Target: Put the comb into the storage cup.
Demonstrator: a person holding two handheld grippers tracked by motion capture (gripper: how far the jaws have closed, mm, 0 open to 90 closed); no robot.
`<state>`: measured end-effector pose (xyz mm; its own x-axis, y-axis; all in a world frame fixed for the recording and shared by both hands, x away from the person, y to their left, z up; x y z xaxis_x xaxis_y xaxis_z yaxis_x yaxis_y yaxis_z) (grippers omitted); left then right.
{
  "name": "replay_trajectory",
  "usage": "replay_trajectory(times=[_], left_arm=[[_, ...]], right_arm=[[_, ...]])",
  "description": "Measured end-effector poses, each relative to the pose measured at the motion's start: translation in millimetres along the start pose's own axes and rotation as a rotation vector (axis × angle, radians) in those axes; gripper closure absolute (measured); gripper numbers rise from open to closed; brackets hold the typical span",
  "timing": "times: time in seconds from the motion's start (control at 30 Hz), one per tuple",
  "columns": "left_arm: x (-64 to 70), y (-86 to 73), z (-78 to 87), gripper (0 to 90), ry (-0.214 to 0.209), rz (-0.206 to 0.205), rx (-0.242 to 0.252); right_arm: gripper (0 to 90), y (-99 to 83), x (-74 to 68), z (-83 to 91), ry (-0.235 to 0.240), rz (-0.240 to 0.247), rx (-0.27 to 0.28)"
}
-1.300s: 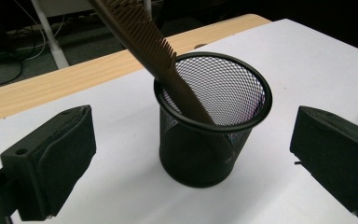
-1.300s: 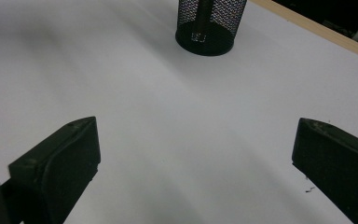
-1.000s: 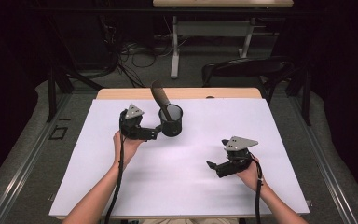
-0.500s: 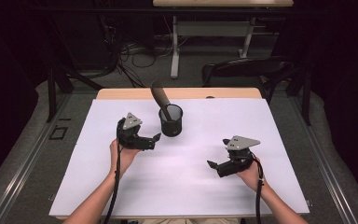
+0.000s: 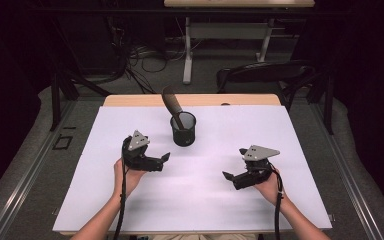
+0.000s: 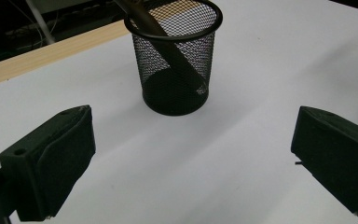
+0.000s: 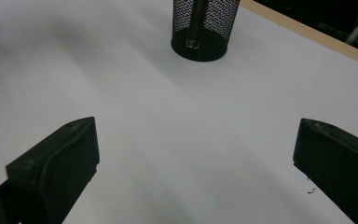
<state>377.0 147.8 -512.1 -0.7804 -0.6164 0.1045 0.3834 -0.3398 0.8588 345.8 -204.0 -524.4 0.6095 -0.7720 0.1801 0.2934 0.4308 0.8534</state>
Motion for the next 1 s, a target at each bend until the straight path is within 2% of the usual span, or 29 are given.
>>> replay_trajectory(times=[0.53,0.7,0.83,1.0], left_arm=[[9.9,-29.5,24.7,0.0,-0.009,-0.004,-0.002],[12.3,-37.6,29.6,0.0,-0.013,0.001,-0.011],[14.8,-41.7,32.4,0.0,-0.017,-0.023,0.000],[17.3,-48.6,36.5,0.0,-0.024,-0.033,0.000]], right_arm=[[0.0,-2.5,3.1,5.0,0.009,-0.028,-0.003],[0.0,-12.0,3.8,13.7,0.003,-0.039,-0.014],[0.0,-17.4,6.8,21.1,-0.007,-0.059,-0.015],[0.0,-22.7,7.5,28.0,-0.013,-0.069,-0.021]])
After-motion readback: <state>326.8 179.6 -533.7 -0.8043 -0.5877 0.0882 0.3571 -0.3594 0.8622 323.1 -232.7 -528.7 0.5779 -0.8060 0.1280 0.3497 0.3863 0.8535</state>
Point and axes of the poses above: each handheld gripper's, and its own axes: z roughly backward along the jaws, y roughly out of its top, x roughly to its right, the point moved 2 cm from there along -z, roughly forward along the jaws, and after that the axes turned 13 degrees about -y, right-handed, at the moved point
